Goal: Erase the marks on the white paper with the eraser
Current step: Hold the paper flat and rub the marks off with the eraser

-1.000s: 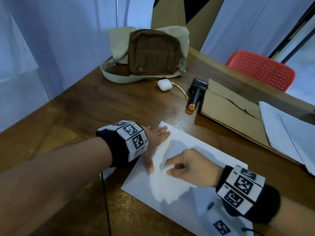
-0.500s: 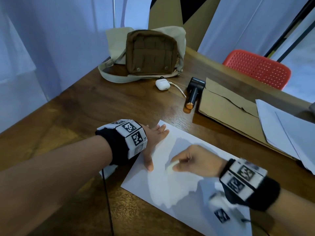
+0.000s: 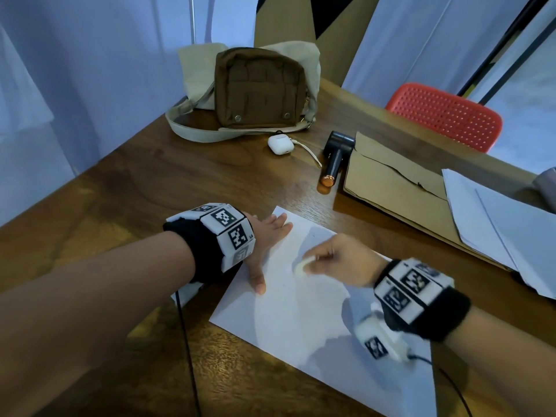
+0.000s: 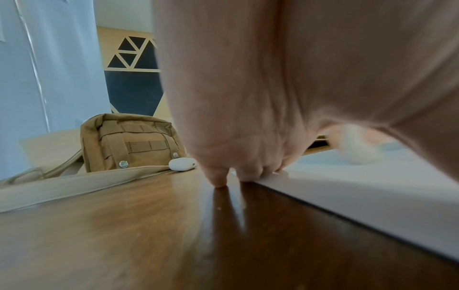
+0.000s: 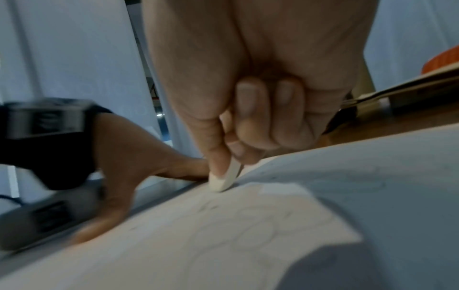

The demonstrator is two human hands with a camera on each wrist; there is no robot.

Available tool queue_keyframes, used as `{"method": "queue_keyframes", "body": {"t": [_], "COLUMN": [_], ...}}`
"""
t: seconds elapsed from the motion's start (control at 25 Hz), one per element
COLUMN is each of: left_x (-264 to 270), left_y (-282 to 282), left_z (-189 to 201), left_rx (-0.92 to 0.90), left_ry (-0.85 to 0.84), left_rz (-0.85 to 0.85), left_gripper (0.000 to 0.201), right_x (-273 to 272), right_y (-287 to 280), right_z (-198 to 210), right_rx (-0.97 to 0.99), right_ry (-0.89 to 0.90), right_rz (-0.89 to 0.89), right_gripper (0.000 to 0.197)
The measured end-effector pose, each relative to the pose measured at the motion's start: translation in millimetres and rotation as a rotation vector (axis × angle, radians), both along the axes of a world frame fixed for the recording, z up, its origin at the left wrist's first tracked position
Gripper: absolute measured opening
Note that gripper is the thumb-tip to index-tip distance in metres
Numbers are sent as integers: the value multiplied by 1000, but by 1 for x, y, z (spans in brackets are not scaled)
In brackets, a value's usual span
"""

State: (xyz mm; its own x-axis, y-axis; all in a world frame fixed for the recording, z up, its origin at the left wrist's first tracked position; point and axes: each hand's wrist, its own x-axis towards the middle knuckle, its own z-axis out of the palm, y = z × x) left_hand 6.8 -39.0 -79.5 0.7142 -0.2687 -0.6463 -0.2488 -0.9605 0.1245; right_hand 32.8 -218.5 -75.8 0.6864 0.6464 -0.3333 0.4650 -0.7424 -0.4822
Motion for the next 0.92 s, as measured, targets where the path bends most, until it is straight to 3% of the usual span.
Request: {"method": "queue_keyframes", "body": {"t": [0.08,0.16,0.32,0.56,0.72,0.8,0.92], "left_x": [-1,-1,-1,-1,-3,-3,-3], "left_y": [0,1,-2,-4,-7,-7,-4], "left_z": [1,1,-4,-7,-5,-3,-2], "left_rx": [-3,-3,39,73,91,94,84], "left_ry": [-11,-16,-25,-34,-30,-26,-20], "left_rz": [-7,4,-5,-18,-15,-18,-23], "left_gripper": [128,128,132,136,135,135,135], "right_x": [13,3,-36,-1,-39,-31,-6], "right_y": [6,4,-8,1,-5,-9,-11], "right_z": [-3,-7,-3,-6,-7,-6,-7], "right_rx": [25,36,40,3,29,27,61], "right_ry": [-102,-111,118,-174,-80,-75,-176], "right_rz": [-104,-62,84,-109,60,22,-136], "right_gripper": [20,19,17,24,35,31,48]}}
